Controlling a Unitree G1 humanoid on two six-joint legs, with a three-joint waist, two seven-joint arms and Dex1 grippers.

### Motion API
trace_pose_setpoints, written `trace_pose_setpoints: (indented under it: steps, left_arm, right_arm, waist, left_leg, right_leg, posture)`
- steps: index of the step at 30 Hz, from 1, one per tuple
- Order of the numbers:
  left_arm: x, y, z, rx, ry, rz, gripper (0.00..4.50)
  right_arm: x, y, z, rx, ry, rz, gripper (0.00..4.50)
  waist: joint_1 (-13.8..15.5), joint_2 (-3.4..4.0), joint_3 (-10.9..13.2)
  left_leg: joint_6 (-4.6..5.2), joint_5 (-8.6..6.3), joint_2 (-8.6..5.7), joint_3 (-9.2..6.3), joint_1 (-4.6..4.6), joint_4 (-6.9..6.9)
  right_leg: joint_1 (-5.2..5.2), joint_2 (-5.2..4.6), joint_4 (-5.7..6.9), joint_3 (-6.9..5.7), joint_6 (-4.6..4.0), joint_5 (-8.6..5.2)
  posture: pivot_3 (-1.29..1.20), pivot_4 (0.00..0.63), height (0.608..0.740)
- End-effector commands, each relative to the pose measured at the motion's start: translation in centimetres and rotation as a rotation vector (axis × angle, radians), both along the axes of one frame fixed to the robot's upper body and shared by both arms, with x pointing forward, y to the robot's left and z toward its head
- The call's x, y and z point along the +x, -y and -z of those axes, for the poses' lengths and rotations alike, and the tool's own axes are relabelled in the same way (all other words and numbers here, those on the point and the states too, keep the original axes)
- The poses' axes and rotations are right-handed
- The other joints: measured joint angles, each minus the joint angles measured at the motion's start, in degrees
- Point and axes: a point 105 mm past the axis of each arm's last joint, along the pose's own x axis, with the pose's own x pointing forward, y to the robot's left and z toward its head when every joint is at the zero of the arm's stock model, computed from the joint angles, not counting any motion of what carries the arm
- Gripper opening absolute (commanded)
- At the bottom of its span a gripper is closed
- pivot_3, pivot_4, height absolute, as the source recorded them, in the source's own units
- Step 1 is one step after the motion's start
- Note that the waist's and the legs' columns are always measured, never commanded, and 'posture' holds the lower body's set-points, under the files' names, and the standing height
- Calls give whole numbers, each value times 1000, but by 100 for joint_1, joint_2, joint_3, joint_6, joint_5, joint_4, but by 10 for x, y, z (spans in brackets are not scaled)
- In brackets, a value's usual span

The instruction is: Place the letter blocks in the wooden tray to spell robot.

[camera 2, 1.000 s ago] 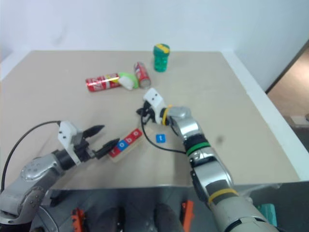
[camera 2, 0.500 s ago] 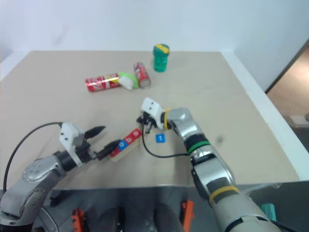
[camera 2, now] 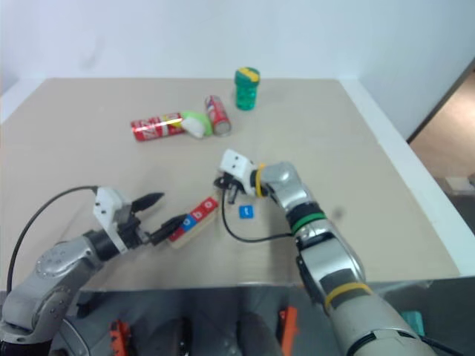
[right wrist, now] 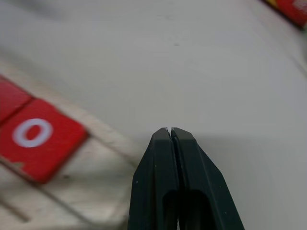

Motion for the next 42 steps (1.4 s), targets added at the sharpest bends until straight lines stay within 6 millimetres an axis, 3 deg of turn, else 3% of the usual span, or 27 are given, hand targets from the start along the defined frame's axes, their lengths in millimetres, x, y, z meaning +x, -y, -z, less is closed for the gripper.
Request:
trace_pose_setpoints:
  steps: [1,8,24,42]
  left_arm:
    - [0,2,-7,-1,28,13,4500]
    - [-2,2,-6,0,23,11,4500]
    - [-1,2,-5,10,13,25,4500]
    - [1,1,-5,27,18,47,4500]
  right_arm:
    - [3,-10,-13,-23,94,-39,19]
    - [-3,-15,-6,-74,87,-105,19]
    - [-18,8,12,-139,1,-187,19]
    - [-44,14,9,-129,-18,-292,19]
  waist:
    - [0,0,0]
    - [0,0,0]
    - [0,0,0]
    - [2,0,0]
  left_leg:
    - [0,0,0,0,0,0]
    - [0,0,0,0,-1,-2]
    - [0,0,-1,-3,2,0]
    - [0,0,-2,-6,6,0]
  right_leg:
    - [0,0,0,0,-1,0]
    - [0,-1,0,0,-7,3]
    - [4,-2,0,-2,-10,5]
    - [10,-3,0,-5,-7,3]
  posture:
    - [0,150,740]
    - [0,150,740]
    - [0,150,740]
    - [0,150,740]
